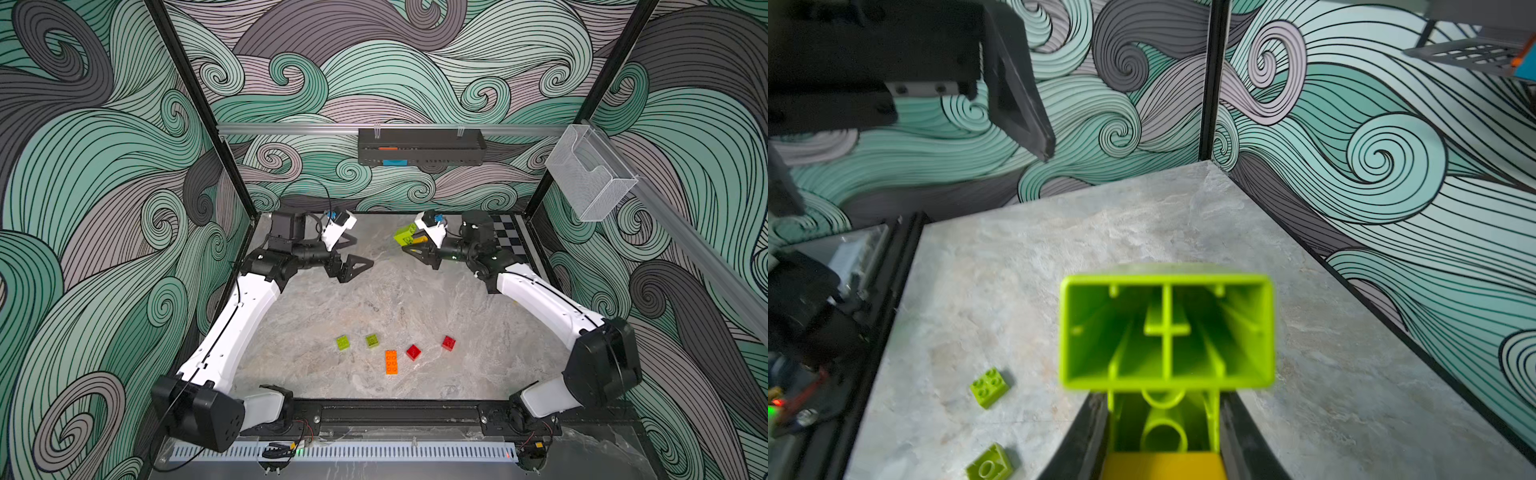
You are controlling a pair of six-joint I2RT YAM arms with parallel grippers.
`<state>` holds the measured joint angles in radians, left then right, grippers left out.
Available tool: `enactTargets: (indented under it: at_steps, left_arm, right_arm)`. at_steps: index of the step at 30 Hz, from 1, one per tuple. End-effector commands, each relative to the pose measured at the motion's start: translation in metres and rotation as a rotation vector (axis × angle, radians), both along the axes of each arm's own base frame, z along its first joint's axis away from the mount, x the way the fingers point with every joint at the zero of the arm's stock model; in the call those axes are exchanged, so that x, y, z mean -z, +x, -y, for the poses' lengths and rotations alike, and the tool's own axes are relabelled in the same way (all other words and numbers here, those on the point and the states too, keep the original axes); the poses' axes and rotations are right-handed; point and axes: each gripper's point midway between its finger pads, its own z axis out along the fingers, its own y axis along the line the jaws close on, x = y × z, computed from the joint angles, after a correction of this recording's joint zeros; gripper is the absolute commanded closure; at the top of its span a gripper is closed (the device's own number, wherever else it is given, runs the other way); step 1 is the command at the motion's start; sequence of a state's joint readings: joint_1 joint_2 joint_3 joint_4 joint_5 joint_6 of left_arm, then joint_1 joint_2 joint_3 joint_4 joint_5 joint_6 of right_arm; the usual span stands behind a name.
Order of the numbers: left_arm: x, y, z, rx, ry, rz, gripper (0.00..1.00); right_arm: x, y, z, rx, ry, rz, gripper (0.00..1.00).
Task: Assemble a giraffe with lego
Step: Pick up the lego brick from the center of the board.
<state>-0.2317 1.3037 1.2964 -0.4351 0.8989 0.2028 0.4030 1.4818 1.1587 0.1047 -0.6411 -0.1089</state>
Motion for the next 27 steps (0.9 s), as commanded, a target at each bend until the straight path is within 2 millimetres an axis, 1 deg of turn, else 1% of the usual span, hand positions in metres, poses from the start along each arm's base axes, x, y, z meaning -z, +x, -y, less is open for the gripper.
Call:
enactTargets:
  at_steps: [1, 3, 4, 5, 7, 10, 15, 21, 23, 25, 27]
  left_arm:
    - [-0.057, 0.009, 0.022, 0.117, -0.258, -0.028, 0.03]
    - [-0.069, 0.018, 0.028, 0.132, -0.317, -0.033, 0.04]
    - [-0.077, 0.016, 0.03, 0.147, -0.336, -0.02, 0.05]
    - [-0.071, 0.023, 0.035, 0.157, -0.34, -0.046, 0.05]
    - [-0.073, 0.021, 0.045, 0.201, -0.344, -0.061, 0.06]
    - [-0.075, 0.015, 0.058, 0.262, -0.35, -0.103, 0.07]
    - [-0.079, 0.015, 0.071, 0.282, -0.365, -0.15, 0.13]
    - [-0.083, 0.0, 0.084, 0.351, -0.362, -0.159, 0.2]
    - [-0.084, -0.002, 0.085, 0.358, -0.361, -0.158, 0.23]
    - [-0.084, -0.001, 0.086, 0.353, -0.36, -0.163, 0.33]
    - [-0.084, 0.001, 0.086, 0.344, -0.355, -0.169, 0.47]
  right_arm:
    - [-0.045, -0.007, -0.002, -0.004, 0.341, -0.161, 1.0]
    - [-0.064, -0.014, 0.002, -0.015, 0.445, -0.164, 1.0]
    - [-0.073, -0.017, 0.004, -0.014, 0.497, -0.168, 1.0]
    - [-0.079, -0.019, 0.004, -0.021, 0.535, -0.175, 1.0]
    - [-0.091, -0.024, 0.003, -0.045, 0.61, -0.194, 1.0]
    - [-0.101, -0.032, -0.002, -0.085, 0.669, -0.2, 1.0]
    - [-0.105, -0.041, -0.011, -0.141, 0.715, -0.209, 1.0]
    - [-0.104, -0.045, -0.022, -0.185, 0.723, -0.223, 1.0]
    - [-0.103, -0.047, -0.026, -0.197, 0.72, -0.227, 1.0]
    - [-0.101, -0.049, -0.03, -0.208, 0.716, -0.237, 1.0]
    - [-0.098, -0.05, -0.033, -0.217, 0.714, -0.245, 1.0]
